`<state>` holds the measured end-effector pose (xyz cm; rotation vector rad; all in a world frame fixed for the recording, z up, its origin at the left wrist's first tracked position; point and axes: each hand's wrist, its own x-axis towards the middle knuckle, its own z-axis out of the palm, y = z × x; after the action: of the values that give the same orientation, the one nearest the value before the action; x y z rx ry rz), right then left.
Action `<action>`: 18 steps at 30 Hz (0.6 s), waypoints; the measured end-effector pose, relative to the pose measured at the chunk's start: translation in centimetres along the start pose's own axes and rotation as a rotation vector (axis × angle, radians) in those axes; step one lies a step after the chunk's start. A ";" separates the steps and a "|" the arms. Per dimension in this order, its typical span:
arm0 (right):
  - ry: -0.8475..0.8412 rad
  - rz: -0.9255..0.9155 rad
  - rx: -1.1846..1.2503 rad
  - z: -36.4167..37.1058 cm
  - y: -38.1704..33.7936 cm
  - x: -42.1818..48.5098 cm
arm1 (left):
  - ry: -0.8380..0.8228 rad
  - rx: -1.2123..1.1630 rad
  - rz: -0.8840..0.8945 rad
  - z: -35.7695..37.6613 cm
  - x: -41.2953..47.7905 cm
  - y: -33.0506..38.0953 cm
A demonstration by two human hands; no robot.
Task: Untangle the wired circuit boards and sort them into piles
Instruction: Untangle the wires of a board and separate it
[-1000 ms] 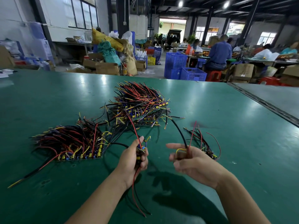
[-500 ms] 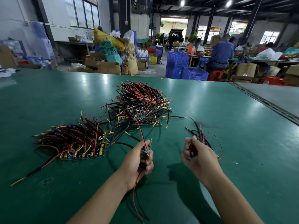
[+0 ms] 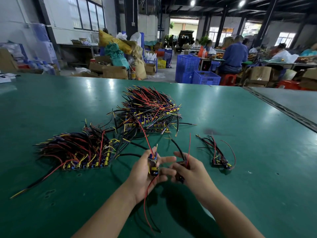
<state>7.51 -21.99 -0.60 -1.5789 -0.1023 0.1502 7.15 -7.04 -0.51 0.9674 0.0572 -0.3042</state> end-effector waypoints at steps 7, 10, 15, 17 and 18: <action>-0.204 0.017 0.080 -1.0 0.1 0.4 | 0.042 -0.102 0.049 0.5 0.0 0.1; -0.289 -0.118 -0.401 -1.8 0.2 0.1 | 0.056 -0.022 0.079 0.8 -0.1 0.0; -0.062 -0.163 -0.669 -1.9 1.4 0.8 | 0.199 0.189 0.076 0.8 -0.3 -0.1; 0.043 -0.134 -0.600 -2.1 1.3 1.1 | 0.290 0.243 0.109 0.6 0.0 -0.4; 0.082 -0.121 -0.527 -2.2 1.2 1.2 | 0.323 0.244 0.122 0.5 0.2 -0.4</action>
<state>8.99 -24.03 -1.81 -2.0958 -0.1830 -0.0424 7.17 -7.69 -0.64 1.2505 0.2592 -0.0396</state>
